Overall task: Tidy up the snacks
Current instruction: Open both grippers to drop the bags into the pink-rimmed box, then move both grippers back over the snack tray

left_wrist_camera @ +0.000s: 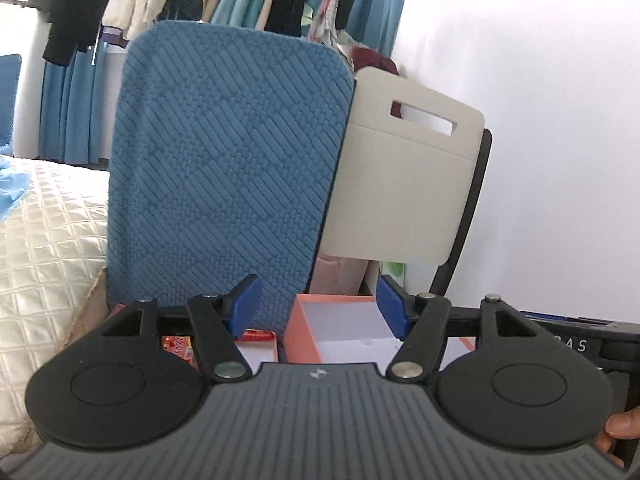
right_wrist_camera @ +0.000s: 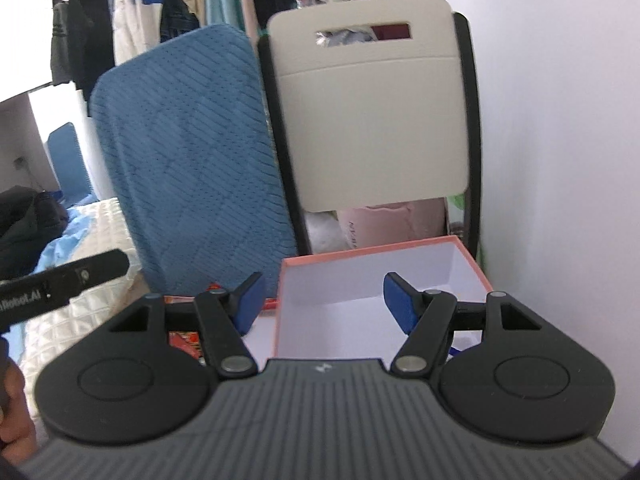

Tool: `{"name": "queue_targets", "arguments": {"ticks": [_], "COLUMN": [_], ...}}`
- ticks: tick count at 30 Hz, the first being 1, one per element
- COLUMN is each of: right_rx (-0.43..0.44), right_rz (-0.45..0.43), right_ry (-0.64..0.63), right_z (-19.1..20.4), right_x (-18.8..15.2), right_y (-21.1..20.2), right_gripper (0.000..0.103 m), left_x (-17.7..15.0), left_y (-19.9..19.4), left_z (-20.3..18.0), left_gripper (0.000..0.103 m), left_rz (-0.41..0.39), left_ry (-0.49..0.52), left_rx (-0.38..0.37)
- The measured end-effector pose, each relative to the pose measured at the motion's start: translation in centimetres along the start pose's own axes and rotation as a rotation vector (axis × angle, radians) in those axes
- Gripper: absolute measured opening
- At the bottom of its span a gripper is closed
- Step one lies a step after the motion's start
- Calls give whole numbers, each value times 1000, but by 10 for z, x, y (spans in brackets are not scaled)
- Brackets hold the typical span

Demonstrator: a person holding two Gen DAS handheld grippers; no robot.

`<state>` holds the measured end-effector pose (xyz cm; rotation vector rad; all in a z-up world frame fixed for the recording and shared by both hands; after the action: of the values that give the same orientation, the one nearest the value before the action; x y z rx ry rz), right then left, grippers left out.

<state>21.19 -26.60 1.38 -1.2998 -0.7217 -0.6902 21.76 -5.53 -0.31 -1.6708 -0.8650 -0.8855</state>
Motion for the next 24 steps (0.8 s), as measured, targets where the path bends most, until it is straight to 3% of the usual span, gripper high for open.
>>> {"name": "queue_targets", "arguments": {"ticks": [15,24], "right_rx": [76,91], "right_rz": [-6,24], "right_ry": [-53,-80], "right_z": [48,58], "right_x": [-43,-66], "right_y": [5,12], "right_gripper": [67,67], "left_x": [-31,-50], "left_y": [-15,-16], "left_z": [41,41], "left_gripper": [70,70], "left_rz": [-10,-14], "left_ry": [-42,-41], "left_rx": [35,38]}}
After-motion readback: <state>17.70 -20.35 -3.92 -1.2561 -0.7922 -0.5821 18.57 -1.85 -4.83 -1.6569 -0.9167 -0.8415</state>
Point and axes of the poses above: each gripper's, at about its wrist camera, not at the fingertips, and y roughly the way its jaws point, z to its left, x to its top, the point moved 8 cm from there along y, roughly the way its jaws point, and after that the axes turned 6 degrees about z, right-handed, at the moved point
